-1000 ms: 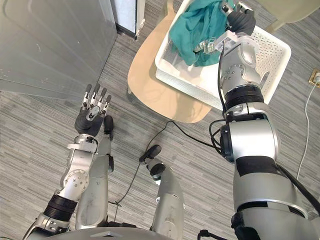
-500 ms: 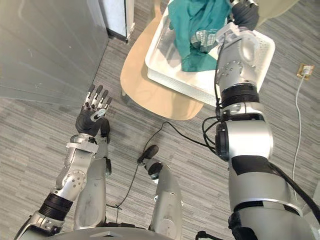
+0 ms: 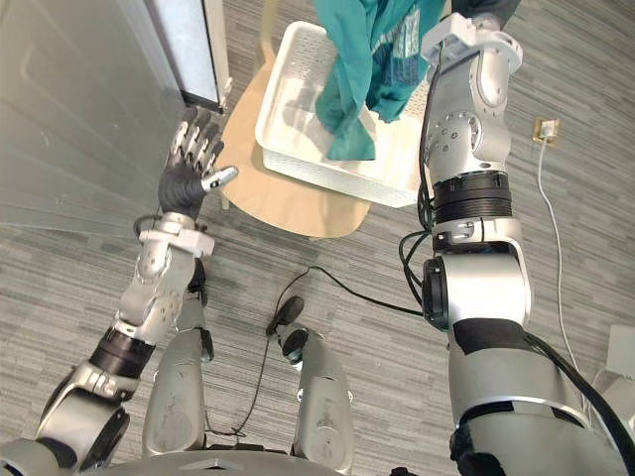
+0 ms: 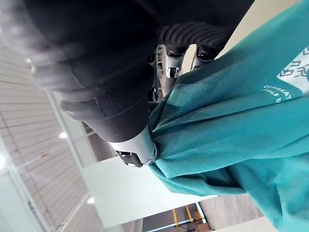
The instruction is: Pick up the laundry basket with both hands and put the clothes into the washing machine.
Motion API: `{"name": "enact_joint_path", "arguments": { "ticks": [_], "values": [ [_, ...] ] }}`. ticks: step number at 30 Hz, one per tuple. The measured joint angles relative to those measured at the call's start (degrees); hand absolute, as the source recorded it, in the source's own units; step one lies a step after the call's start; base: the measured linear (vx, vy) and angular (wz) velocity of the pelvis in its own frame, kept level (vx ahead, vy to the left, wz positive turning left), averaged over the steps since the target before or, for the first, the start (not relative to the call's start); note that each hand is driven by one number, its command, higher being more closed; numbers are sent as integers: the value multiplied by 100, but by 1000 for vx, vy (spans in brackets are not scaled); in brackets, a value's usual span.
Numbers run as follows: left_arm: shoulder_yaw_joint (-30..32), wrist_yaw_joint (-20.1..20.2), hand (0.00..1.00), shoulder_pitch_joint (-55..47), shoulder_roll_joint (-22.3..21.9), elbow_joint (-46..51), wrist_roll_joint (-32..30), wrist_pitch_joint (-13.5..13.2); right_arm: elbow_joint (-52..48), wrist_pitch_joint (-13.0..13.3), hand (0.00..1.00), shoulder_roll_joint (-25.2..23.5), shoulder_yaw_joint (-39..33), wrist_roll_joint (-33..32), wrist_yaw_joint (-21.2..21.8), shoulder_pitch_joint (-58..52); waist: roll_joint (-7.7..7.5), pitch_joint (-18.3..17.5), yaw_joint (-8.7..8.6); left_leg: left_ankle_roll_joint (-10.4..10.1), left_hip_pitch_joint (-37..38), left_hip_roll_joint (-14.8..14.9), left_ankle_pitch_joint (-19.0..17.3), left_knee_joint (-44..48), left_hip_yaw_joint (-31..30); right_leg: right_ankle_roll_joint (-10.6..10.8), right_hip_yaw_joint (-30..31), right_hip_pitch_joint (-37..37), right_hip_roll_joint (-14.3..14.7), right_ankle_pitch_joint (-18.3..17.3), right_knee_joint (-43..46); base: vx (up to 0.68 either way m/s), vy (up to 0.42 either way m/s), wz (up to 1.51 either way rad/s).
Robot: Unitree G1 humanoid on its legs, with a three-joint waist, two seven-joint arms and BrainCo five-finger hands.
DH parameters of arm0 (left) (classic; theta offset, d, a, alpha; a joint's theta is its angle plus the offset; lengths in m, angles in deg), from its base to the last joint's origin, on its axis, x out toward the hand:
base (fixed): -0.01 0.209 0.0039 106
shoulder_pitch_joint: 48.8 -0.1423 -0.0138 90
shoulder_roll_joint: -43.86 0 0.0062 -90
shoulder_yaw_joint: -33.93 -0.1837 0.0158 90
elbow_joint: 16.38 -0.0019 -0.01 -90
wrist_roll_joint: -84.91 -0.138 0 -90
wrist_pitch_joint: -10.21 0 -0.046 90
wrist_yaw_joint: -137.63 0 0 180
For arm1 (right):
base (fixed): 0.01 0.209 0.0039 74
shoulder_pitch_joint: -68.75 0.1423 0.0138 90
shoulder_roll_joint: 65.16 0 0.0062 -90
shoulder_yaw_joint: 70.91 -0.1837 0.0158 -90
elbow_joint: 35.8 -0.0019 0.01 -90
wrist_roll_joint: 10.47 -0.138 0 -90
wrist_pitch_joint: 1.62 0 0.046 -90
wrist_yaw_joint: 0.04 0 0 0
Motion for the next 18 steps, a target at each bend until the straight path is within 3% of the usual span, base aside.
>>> {"name": "enact_joint_path", "arguments": {
  "ticks": [3, 6, 13, 18],
  "values": [
    [-19, -5, 0, 233, 21, -24, 0, 48, -430, -2, 100, 0, 56, 10, 26, -143, -8, -5, -26, 38, 192, -17, -13, 0, 221, 1, 188, 89, 28, 154, -114, 37, -25, -26],
    [-39, 14, 0, 541, 80, -278, 4, 62, -814, -5, 100, 0, 206, 4, 71, -407, -17, -19, -169, 62, 358, -53, -54, 0, 291, 14, 244, 250, 29, 206, -210, 62, -39, -11],
    [-353, -19, 0, 1701, 271, -1674, 0, 269, -1421, -4, 100, 5, 638, -159, 301, -610, -69, -98, -434, 52, 460, -48, -87, -6, 471, 39, 441, 291, 100, 405, -459, 20, -45, -15],
    [-720, -14, 0, 2236, 433, -1835, -847, 400, -1886, 6, 100, 96, 899, -588, 555, -643, -69, -98, -515, 39, 455, -47, -168, -6, 582, 91, 541, 302, 159, 563, -719, 0, -33, -12]
  ]
}}
